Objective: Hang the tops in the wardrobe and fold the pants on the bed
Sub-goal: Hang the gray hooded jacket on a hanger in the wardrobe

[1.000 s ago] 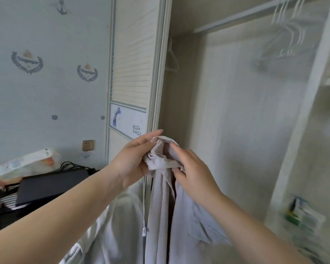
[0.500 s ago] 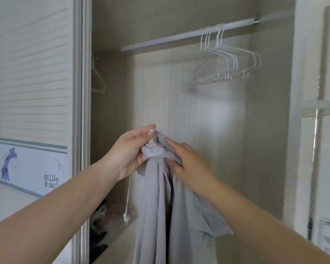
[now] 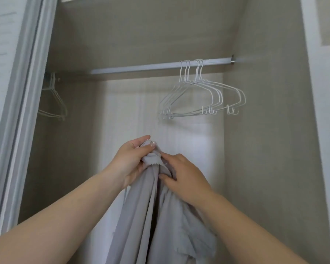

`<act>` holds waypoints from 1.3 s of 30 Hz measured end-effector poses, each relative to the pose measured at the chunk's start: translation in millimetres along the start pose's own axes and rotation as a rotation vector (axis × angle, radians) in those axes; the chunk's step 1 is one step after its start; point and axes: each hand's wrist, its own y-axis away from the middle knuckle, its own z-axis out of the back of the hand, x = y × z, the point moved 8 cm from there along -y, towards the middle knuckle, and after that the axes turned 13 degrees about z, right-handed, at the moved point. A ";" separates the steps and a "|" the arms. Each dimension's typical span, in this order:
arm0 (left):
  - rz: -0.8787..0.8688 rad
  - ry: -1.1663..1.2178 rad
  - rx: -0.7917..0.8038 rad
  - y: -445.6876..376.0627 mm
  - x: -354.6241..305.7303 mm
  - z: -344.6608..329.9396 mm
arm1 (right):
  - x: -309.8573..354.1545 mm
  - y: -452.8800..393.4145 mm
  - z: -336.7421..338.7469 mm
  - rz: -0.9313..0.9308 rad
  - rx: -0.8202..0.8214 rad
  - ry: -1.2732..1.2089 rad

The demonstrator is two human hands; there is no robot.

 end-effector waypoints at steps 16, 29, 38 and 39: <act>-0.074 -0.047 0.013 -117.6 -30.2 8.4 | -57.4 -142.7 125.0 -0.090 -0.164 0.631; -0.088 0.002 0.125 -161.3 -43.3 8.7 | -115.6 -167.6 157.3 -0.403 0.102 1.137; -0.081 0.004 0.096 -169.8 -41.5 36.1 | -138.7 -189.7 106.1 -0.553 -0.257 0.074; -0.083 -0.002 0.086 -169.4 -42.0 39.8 | -139.9 -190.9 96.9 -0.550 -0.354 -0.097</act>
